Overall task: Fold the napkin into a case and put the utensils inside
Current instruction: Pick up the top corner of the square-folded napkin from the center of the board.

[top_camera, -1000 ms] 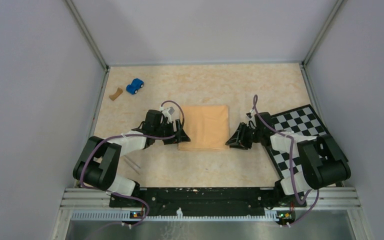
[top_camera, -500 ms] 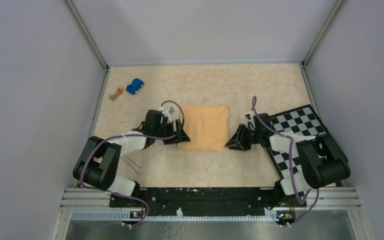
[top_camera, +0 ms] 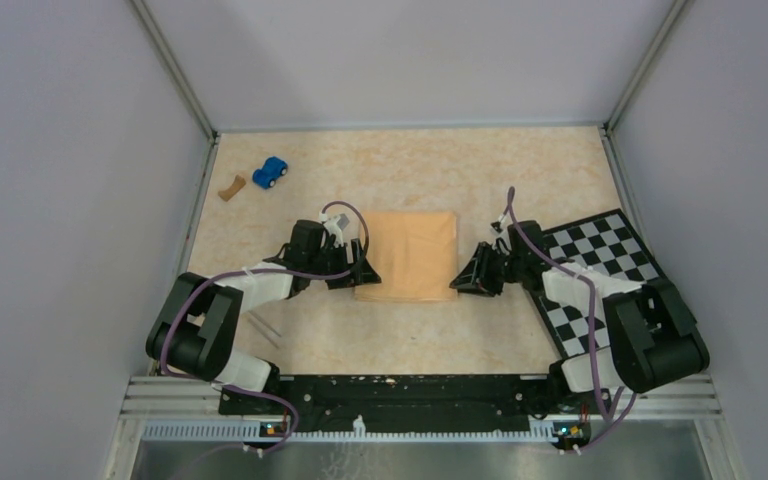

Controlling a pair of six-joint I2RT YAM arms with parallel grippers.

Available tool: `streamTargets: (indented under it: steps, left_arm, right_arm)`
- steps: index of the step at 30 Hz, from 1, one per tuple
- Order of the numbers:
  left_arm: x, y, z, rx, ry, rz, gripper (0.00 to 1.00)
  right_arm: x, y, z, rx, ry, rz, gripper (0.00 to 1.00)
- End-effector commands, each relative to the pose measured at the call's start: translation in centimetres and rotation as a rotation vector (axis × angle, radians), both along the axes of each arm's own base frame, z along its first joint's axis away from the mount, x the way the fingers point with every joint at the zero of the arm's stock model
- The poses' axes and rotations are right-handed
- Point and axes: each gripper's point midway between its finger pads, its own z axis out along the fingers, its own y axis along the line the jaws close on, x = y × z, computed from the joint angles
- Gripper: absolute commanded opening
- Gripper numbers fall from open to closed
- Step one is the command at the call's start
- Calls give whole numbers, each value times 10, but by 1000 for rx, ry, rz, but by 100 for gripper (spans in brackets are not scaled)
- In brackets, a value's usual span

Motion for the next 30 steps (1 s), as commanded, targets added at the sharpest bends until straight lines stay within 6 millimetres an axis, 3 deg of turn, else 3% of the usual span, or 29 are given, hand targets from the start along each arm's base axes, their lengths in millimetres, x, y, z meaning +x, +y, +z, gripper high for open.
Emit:
streamTargets:
  steps: [1, 8, 13, 15, 19, 22, 30]
  left_arm:
    - [-10, 3, -14, 23, 41, -1, 77]
    - [-12, 10, -13, 63, 38, 3, 78]
    - [-13, 47, -9, 225, 54, 191, 80]
    - [-19, 47, -7, 206, 69, 211, 79]
    - [-26, 37, -13, 138, 91, 188, 67]
    - [-28, 37, -21, 140, 109, 180, 50]
    - [-37, 34, -28, 114, 118, 168, 32]
  right_arm:
    - [9, 8, 7, 14, -47, 18, 33]
    - [4, 1, 0, -20, -42, -3, 40]
    - [-2, -3, 3, -18, -30, -30, 44]
    - [-2, -3, 1, -21, -19, -39, 44]
    - [-4, 0, -2, 4, 4, -39, 39]
    - [-4, 3, -4, 21, 12, -35, 33]
    - [-7, 1, -14, 10, 29, -39, 33]
